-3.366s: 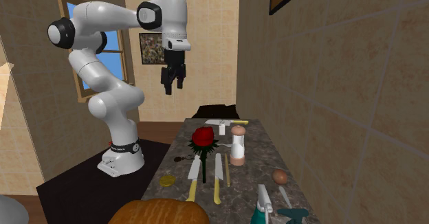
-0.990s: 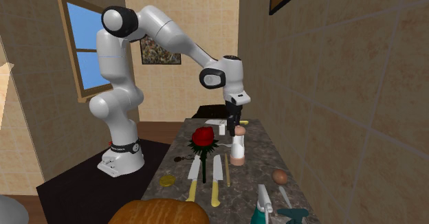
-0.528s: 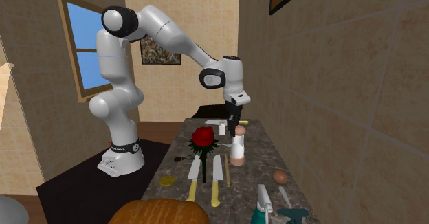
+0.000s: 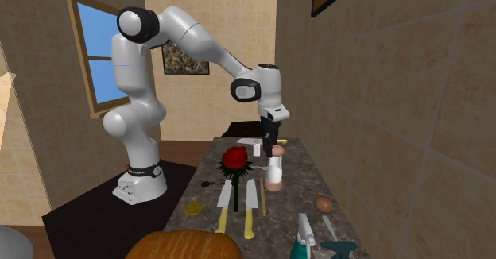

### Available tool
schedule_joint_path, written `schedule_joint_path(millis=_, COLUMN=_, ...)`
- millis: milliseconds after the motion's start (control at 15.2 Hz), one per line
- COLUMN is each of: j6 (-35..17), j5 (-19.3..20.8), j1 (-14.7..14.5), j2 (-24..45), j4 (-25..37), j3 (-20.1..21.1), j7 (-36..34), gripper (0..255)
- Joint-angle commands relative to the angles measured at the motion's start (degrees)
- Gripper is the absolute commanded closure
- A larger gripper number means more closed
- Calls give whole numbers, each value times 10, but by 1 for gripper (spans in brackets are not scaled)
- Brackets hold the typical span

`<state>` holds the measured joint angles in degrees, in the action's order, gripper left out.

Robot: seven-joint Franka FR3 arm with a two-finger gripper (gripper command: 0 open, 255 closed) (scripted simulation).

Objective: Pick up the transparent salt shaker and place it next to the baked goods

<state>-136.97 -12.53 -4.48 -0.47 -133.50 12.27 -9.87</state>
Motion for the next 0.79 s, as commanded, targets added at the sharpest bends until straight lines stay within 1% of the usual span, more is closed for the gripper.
schedule_joint_path(millis=0, j6=12, j5=1, j1=0, j2=-8, j4=5, j3=0, j7=-2, gripper=255)
schedule_joint_path(millis=726, j6=98, j5=4, j1=3, j2=-54, j4=45, j3=-3, j7=-12, gripper=255)
